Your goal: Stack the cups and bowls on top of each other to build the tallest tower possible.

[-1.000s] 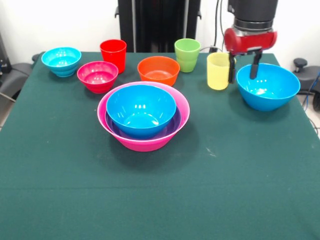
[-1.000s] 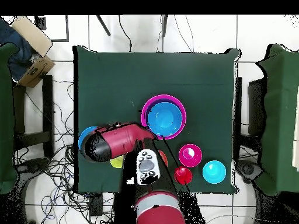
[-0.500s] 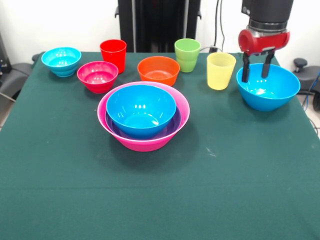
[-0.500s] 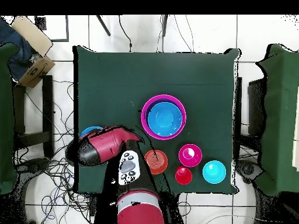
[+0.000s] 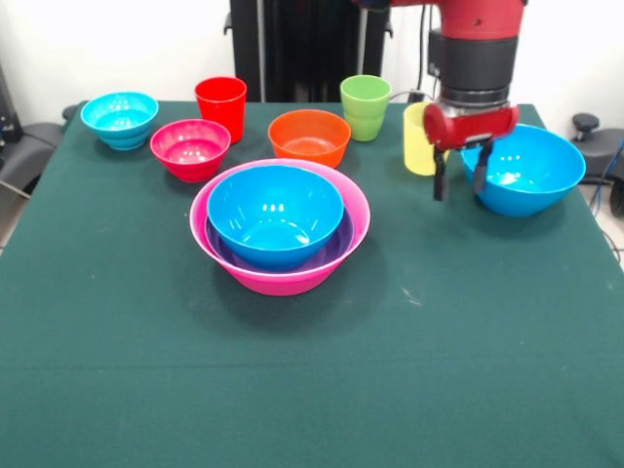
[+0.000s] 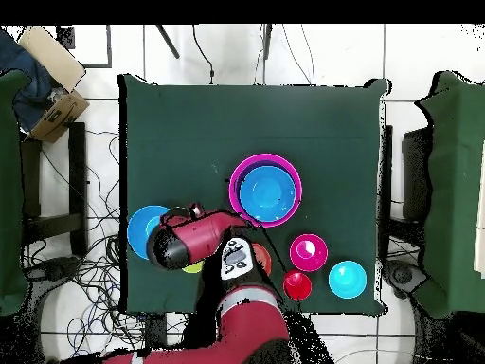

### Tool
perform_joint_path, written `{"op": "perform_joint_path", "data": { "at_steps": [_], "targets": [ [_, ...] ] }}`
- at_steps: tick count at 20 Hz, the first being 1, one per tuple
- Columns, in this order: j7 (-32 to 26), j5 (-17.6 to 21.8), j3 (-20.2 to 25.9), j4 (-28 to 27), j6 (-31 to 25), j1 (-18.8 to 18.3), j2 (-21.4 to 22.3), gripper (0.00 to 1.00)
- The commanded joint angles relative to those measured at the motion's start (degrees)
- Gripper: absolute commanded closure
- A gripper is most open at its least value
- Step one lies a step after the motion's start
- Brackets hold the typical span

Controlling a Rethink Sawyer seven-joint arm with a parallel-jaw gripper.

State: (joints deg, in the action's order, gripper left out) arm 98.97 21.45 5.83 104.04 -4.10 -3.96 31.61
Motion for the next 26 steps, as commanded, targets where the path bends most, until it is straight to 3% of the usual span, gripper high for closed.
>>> {"op": "perform_joint_path", "data": {
  "at_steps": [1,8,11,17,20,26],
  "targets": [
    [3.79,4.15,0.20,-1.38,2.43,-0.60,-3.66,0.00],
    [4.89,3.59,-2.45,-1.55,5.10,2.27,-5.07,0.00],
    [3.54,1.94,1.13,-0.63,-0.57,0.11,-0.56,0.00],
    [-1.68,-4.95,9.20,0.06,-19.58,-5.89,9.29,0.00],
    [-2.24,-5.83,10.46,-0.53,-22.83,-6.74,10.30,0.00],
    [-1.31,-4.67,11.14,-0.19,-22.91,-7.10,10.65,0.00]
  ]
}}
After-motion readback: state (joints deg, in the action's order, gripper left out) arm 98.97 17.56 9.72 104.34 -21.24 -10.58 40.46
